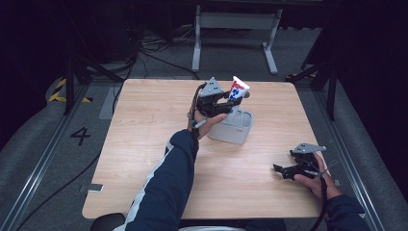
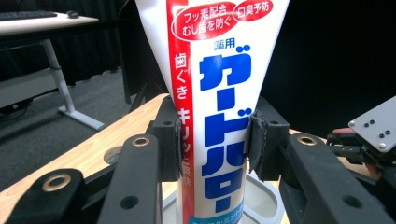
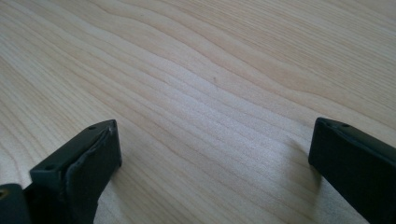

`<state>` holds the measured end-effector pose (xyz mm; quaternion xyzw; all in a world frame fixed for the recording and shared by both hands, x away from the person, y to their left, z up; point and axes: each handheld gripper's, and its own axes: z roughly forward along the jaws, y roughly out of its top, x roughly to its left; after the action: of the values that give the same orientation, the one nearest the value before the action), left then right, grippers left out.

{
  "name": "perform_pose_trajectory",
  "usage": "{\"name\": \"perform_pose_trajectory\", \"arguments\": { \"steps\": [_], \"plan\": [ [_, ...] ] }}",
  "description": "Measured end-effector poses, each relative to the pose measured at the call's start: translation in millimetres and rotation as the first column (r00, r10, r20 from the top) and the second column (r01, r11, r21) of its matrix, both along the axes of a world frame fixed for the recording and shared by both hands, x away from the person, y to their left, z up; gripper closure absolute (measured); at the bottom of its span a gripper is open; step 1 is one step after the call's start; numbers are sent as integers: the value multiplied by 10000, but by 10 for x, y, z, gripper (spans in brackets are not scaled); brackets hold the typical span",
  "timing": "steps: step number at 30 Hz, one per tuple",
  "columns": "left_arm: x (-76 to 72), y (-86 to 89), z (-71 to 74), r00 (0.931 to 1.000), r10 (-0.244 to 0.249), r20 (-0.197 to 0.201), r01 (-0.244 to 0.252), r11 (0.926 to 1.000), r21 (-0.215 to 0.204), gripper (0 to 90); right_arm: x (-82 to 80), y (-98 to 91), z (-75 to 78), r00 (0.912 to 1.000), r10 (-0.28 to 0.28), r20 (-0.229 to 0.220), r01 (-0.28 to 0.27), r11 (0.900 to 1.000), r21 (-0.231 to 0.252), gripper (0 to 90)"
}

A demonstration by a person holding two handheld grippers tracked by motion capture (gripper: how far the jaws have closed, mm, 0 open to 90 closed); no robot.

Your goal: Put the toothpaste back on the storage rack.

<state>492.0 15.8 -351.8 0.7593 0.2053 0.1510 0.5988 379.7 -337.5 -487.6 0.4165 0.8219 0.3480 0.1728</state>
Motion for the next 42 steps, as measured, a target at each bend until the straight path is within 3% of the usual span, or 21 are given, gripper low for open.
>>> {"name": "perform_pose_trajectory", "arguments": {
  "steps": [17,42],
  "plan": [
    [26,-53,-268,9987,-51,-505,47,9999,-96,614,0,0,0,10000,33,4,-33,10000,-4,26],
    [0,-50,-456,9980,47,-626,10,9958,910,597,-1,0,-1,10000,75,7,-75,10000,-36,26]
  ]
}}
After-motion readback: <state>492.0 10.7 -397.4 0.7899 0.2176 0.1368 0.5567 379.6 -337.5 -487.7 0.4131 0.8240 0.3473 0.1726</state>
